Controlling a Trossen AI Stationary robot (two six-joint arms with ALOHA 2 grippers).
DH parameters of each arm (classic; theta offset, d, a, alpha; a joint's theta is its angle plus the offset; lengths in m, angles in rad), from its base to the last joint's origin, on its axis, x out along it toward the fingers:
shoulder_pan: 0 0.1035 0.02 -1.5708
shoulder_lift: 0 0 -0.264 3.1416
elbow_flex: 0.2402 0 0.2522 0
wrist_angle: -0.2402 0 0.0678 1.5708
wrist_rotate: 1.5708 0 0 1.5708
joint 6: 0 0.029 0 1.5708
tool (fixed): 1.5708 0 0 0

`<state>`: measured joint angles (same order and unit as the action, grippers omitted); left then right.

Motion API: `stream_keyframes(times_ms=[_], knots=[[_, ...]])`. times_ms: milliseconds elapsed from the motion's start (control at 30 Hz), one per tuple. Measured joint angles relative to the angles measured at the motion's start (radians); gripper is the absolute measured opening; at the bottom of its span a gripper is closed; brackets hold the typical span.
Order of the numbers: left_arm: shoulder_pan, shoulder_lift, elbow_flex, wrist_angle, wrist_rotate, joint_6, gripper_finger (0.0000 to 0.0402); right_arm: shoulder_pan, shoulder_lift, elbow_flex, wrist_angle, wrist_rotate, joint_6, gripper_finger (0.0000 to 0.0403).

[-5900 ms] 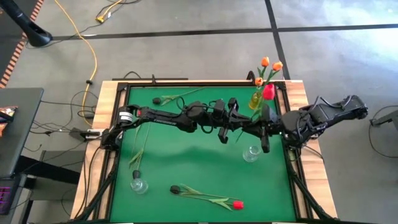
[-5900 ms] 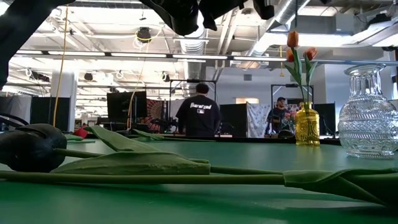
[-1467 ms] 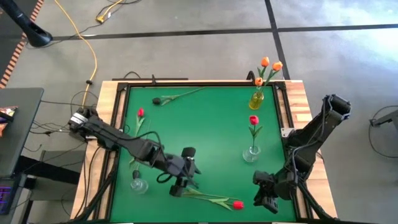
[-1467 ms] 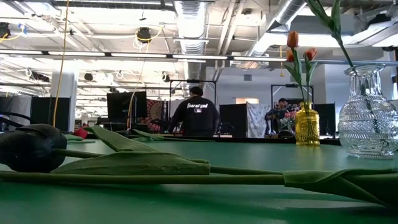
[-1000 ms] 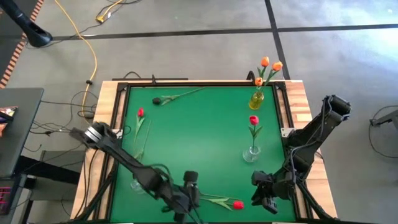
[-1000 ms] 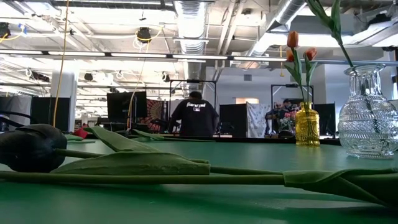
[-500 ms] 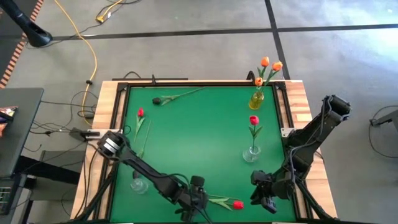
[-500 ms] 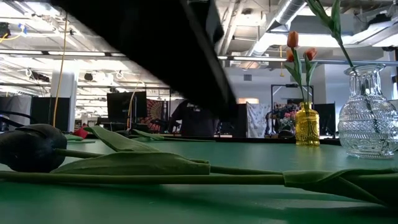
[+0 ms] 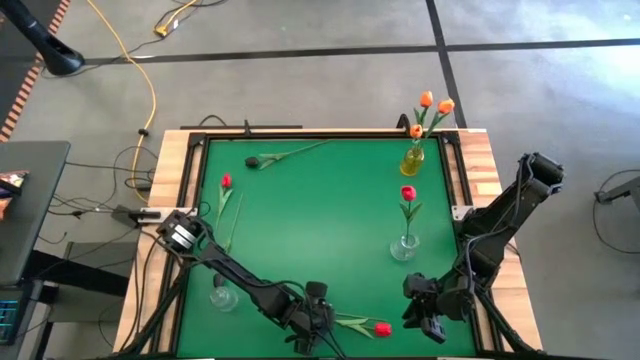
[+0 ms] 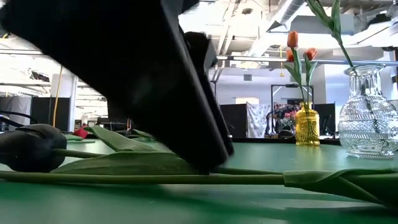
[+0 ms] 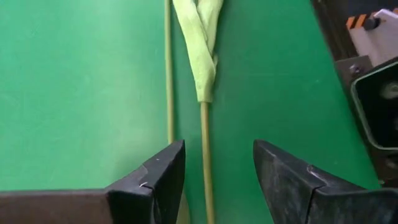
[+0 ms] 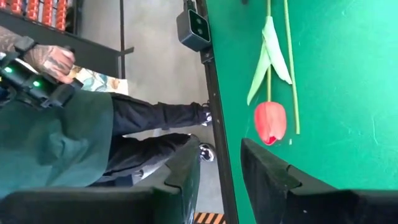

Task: Sort flowers into vase by color
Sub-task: Put the bottom red tulip into the top transparent flower vase

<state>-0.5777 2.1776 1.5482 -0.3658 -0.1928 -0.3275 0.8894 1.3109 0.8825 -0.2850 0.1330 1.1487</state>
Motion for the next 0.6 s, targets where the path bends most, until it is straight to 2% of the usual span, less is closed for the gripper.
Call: stream_keyframes(times_ms=[200,300,400,567,600], knots=[[0.0,0.032,0.002,-0.015,0.038,-0.036,0.0178,0.0,0.0,0.0,-0.001,0.0,-0.008,0.0141],[0.0,0.039,0.005,-0.03,0.028,-0.081,0.0164,0.0,0.0,0.0,-0.003,0.0,-0.009,0.0141],[0.001,0.035,0.003,-0.032,0.026,-0.1,0.0123,0.0,0.0,0.0,-0.01,0.0,-0.009,0.0141],[0.005,0.041,0.048,-0.097,0.022,-0.1,0.0021,0.0,0.0,0.0,-0.025,0.0,-0.009,0.0141],[0.008,0.042,0.062,-0.114,0.025,-0.103,0.0011,0.0,0.0,0.0,-0.025,0.0,-0.009,0.0141]])
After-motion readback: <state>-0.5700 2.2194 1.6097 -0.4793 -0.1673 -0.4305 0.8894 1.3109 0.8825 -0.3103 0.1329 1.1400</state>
